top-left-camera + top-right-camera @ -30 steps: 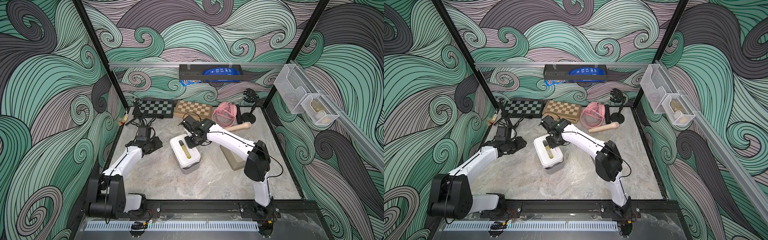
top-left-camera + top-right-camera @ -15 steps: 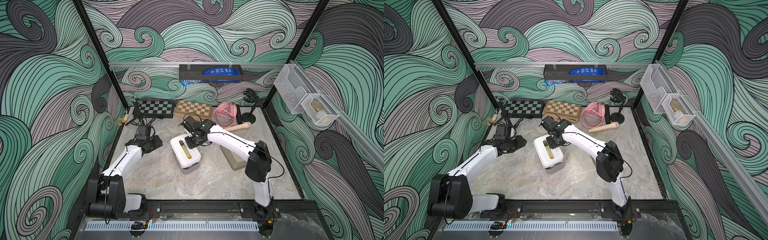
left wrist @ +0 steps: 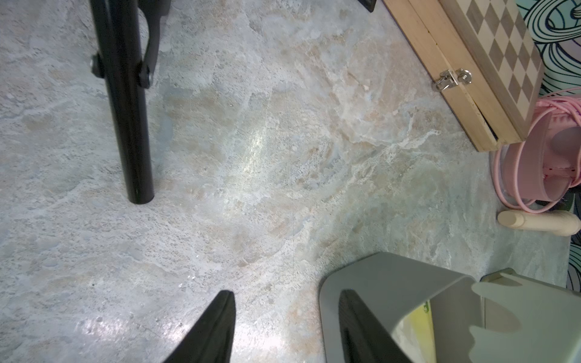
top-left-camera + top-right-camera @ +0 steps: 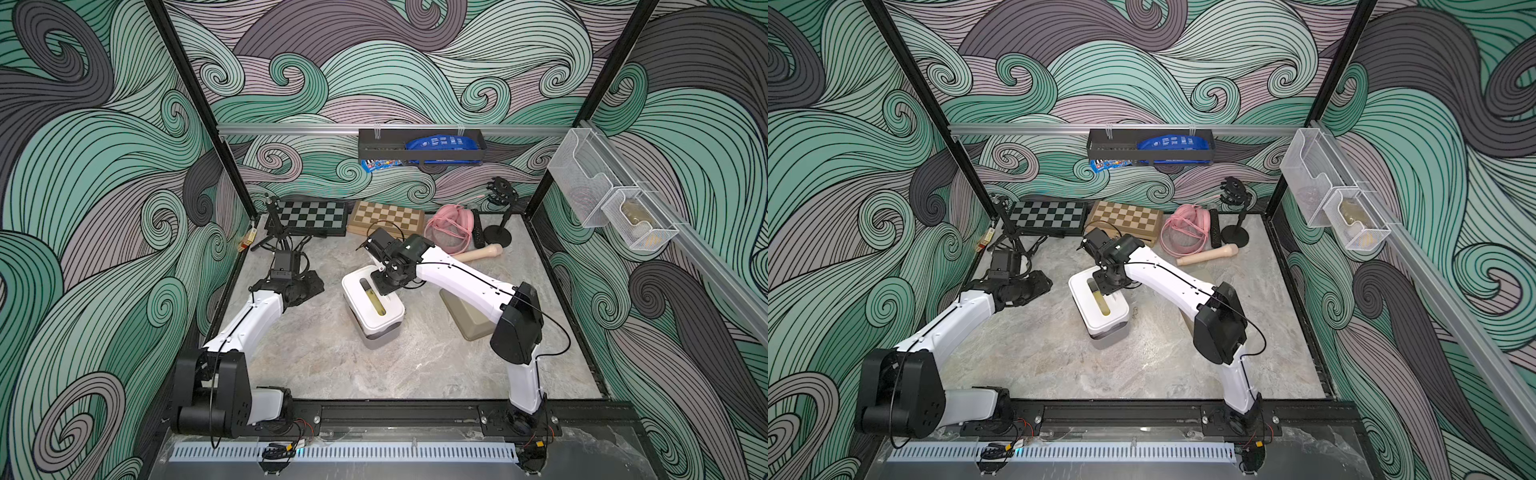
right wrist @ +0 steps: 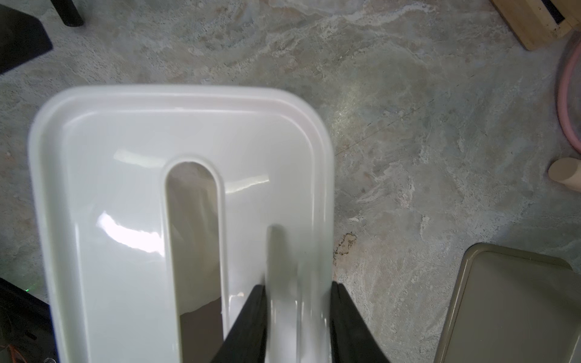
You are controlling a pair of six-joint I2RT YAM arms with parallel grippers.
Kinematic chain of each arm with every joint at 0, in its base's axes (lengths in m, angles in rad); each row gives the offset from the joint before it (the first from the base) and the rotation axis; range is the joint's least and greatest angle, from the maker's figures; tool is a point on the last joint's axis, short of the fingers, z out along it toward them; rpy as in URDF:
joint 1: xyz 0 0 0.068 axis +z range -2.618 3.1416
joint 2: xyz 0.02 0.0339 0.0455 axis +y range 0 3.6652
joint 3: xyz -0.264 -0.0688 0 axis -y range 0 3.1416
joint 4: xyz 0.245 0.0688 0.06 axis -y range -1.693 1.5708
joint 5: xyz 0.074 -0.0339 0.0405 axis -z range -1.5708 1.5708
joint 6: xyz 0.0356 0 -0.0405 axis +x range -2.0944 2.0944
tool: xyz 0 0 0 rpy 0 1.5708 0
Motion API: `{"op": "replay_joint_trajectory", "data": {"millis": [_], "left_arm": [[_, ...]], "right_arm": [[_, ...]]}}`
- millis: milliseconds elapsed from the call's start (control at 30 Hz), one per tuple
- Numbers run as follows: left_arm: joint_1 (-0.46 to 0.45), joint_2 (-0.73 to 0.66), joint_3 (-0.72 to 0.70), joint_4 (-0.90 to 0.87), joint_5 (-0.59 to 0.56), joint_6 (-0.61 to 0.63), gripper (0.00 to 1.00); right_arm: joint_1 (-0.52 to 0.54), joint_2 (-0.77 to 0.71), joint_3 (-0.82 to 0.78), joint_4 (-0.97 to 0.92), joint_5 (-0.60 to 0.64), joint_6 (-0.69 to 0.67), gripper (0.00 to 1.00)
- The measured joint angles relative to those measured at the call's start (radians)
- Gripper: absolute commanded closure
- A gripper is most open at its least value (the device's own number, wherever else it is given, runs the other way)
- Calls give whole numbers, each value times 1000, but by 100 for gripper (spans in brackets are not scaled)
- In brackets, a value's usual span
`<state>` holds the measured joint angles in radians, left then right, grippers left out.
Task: Put the tissue paper into the tissue box
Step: Close the box lid on the tissue box.
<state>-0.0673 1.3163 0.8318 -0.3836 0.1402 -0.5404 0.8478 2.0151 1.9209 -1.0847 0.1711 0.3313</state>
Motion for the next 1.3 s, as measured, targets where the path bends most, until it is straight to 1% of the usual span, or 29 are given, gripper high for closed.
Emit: {"op": "replay_joint_trajectory", "data": {"millis": [500, 967, 1300], "left_arm": [[0, 0, 0, 0, -1, 0, 44], [1, 0, 0, 0, -1, 0, 44], [1, 4, 0, 3, 29, 18, 43]], "right_arm": [[6, 0, -72, 64, -17, -3, 80], [6, 8, -77, 76, -44, -3, 79], [22, 55, -70, 72, -20, -11, 80]]}}
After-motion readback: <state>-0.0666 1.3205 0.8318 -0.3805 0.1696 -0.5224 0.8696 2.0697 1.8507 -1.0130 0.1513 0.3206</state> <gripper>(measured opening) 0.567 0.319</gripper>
